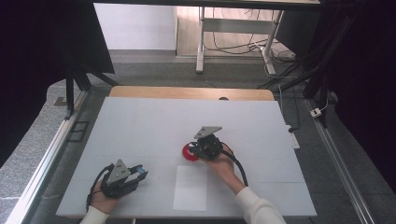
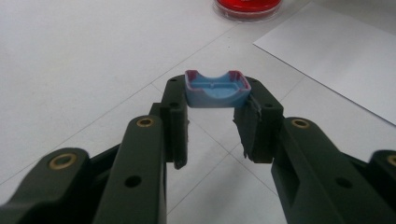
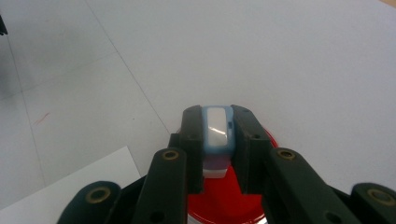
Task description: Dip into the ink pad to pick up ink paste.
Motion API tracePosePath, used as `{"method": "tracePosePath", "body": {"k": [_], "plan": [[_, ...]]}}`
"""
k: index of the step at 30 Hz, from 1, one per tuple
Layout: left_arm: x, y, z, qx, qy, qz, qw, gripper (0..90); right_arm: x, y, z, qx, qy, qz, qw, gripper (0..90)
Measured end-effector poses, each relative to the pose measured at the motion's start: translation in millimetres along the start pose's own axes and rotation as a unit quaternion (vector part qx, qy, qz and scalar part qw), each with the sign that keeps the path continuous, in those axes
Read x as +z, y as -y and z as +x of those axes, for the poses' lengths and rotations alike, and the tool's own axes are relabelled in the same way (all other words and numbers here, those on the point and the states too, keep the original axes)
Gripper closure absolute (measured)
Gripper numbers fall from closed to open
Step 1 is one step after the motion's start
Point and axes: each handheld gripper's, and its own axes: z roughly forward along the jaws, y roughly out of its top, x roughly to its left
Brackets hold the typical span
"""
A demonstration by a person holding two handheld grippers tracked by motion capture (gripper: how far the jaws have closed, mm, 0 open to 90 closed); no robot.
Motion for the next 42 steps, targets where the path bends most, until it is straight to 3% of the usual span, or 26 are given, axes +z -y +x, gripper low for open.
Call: {"method": "tracePosePath", "body": {"k": [25, 42], "plan": [[-0.3, 0.3, 0.6, -0.001, 0.0, -0.001, 1.0, 65.6, -2.6, 0.0, 0.0, 0.003, 0.003, -0.008, 1.0, 75.0], [-0.7, 1.0, 1.4, -0.002, -0.002, 0.0, 1.0, 65.6, -34.8, -1.5, -8.4, 0.037, -0.023, -0.075, 0.9963, 75.0]]}}
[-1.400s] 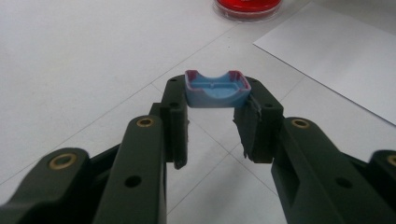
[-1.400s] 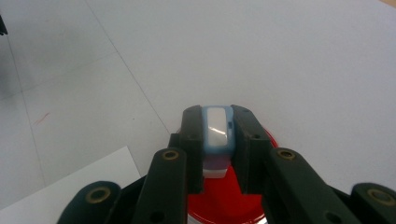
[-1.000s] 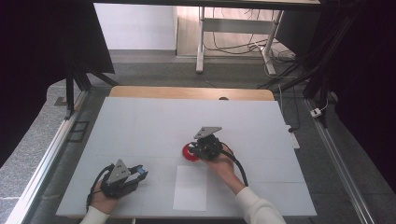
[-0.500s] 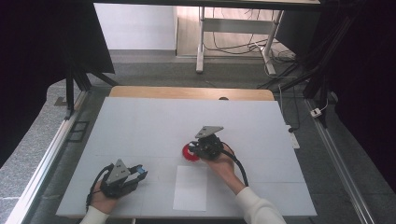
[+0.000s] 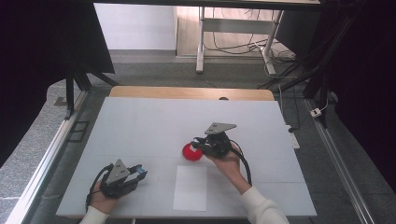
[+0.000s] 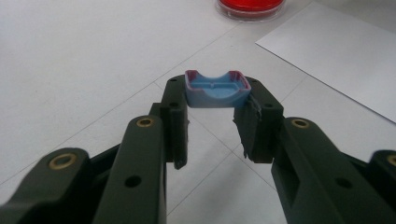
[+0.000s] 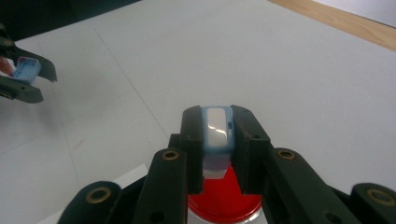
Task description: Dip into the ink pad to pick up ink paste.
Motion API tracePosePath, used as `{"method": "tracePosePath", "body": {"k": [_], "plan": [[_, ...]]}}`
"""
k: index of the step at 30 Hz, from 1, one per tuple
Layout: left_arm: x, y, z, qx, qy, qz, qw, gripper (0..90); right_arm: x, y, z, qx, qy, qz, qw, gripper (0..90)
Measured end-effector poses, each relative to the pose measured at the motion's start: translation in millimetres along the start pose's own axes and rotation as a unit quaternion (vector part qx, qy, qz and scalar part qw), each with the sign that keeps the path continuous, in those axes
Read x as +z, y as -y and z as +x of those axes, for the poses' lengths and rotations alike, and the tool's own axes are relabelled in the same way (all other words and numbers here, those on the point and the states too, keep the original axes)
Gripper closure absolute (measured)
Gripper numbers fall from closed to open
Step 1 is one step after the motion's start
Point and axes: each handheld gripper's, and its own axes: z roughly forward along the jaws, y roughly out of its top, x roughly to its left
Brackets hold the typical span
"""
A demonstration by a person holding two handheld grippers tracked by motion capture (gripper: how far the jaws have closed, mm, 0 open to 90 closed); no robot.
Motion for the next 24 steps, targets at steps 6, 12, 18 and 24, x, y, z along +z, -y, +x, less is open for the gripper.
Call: {"method": "tracePosePath", "body": {"k": [6, 12, 18, 24], "plan": [[0.0, 0.2, 0.1, 0.0, 0.0, 0.0, 1.0, 65.6, -11.0, 1.1, -0.7, 0.006, -0.004, -0.022, 0.9997, 75.0], [0.2, 0.1, 0.1, 0.0, 0.001, 0.001, 1.0, 65.6, -22.9, 3.8, -0.7, 0.009, -0.005, -0.034, 0.9994, 75.0], [0.3, 0.2, -0.1, 0.001, 0.0, 0.002, 1.0, 65.6, -35.0, 5.3, -0.4, 0.011, -0.008, -0.047, 0.9988, 75.0], [0.8, 0.3, 0.2, 0.0, 0.002, 0.003, 1.0, 65.6, -39.1, 6.8, 1.1, 0.01, -0.011, -0.052, 0.9985, 75.0]]}}
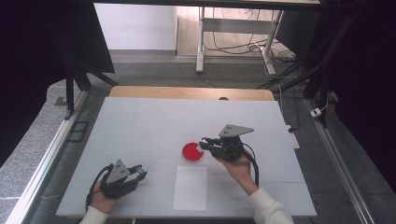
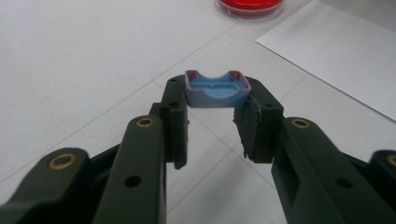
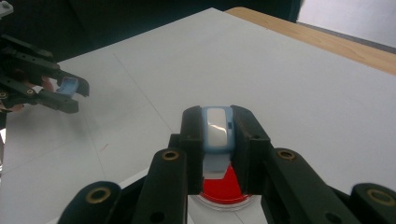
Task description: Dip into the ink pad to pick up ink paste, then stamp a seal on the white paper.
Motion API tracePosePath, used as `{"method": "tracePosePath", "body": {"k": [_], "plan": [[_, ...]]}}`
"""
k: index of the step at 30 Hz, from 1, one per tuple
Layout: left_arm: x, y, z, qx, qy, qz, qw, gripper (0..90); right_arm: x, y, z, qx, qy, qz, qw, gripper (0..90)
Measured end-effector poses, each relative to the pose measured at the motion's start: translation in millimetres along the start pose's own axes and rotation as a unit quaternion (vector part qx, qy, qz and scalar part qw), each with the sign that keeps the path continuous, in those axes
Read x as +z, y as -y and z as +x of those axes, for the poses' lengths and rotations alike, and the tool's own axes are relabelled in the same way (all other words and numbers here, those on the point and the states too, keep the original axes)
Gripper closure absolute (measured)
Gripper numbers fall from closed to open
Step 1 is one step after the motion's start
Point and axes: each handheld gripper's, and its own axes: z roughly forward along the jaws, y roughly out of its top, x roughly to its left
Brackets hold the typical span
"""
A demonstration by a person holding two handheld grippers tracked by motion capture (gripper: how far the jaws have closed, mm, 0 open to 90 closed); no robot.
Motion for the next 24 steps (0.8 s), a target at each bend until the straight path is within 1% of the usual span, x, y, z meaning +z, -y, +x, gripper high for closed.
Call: {"method": "tracePosePath", "body": {"k": [6, 17, 22, 24], "plan": [[-0.4, 0.4, 0.1, -0.001, 0.0, 0.0, 1.0, 65.6, -2.0, -0.7, 3.5, -0.006, -0.007, -0.004, 1.0, 75.0], [0.7, 0.2, 0.6, -0.001, 0.0, 0.001, 1.0, 65.6, -7.2, 0.8, 14.6, -0.018, -0.017, 0.0, 0.9997, 75.0], [0.6, -0.3, -0.1, 0.002, 0.001, -0.001, 1.0, 65.5, -13.2, 3.0, 21.7, -0.029, -0.019, 0.004, 0.9994, 74.9], [0.8, -0.4, -0.3, 0.002, 0.002, -0.001, 1.0, 65.5, -15.4, 3.7, 23.6, -0.029, -0.019, 0.004, 0.9994, 75.0]]}}
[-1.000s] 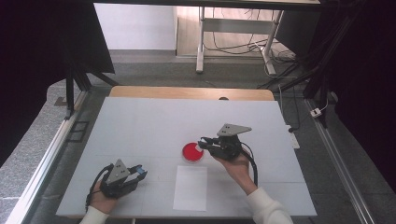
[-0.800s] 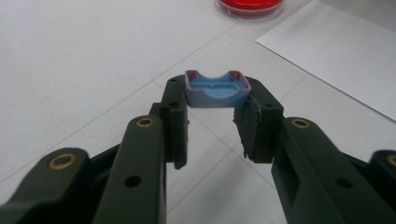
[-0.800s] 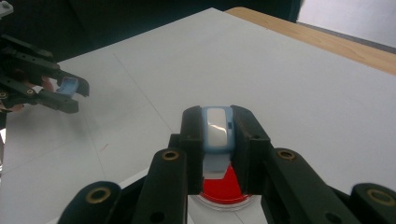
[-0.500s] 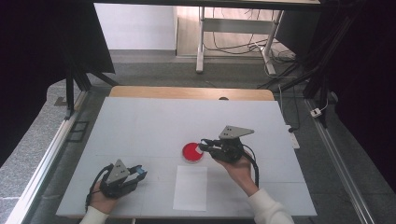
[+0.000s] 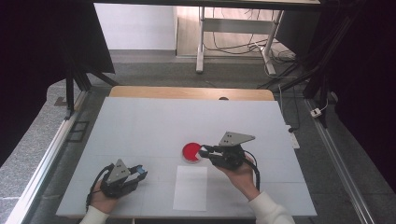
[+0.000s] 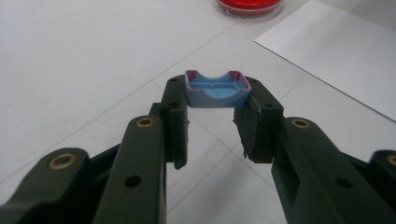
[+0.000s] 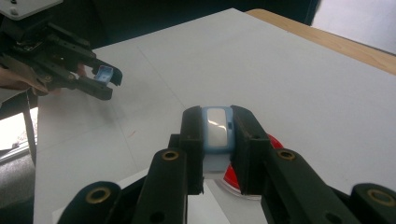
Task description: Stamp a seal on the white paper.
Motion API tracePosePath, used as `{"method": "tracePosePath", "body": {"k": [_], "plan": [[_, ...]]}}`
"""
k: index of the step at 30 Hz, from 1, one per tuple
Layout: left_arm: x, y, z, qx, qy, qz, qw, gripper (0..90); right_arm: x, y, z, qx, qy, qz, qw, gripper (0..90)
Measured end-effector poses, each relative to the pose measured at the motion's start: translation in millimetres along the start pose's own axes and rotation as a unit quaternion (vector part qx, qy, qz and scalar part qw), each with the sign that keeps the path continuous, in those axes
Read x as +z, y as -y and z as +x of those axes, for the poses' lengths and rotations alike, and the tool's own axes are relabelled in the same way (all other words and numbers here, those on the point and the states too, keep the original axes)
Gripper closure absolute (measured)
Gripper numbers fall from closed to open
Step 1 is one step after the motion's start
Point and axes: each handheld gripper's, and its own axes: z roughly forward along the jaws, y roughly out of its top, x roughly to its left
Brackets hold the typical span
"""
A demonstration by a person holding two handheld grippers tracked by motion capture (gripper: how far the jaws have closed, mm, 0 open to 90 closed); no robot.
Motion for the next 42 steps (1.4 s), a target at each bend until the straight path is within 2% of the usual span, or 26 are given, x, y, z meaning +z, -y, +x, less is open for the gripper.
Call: {"method": "tracePosePath", "body": {"k": [16, 24, 32, 42], "plan": [[-0.5, -0.7, -1.5, 0.002, 0.002, -0.002, 1.0, 65.5, -1.5, 3.2, 13.4, -0.017, -0.014, 0.008, 0.9997, 75.0], [0.0, -0.6, -1.5, 0.001, 0.001, -0.002, 1.0, 65.5, -6.5, 12.5, 22.6, -0.025, -0.022, 0.017, 0.9993, 75.0], [0.1, -0.7, -1.6, 0.001, 0.001, -0.002, 1.0, 65.6, -4.5, 17.0, 29.6, -0.035, -0.031, 0.025, 0.9986, 75.0], [0.2, -0.6, -1.5, 0.002, 0.001, -0.001, 1.0, 65.5, 1.7, 16.8, 41.6, -0.047, -0.056, 0.037, 0.9967, 75.0]]}}
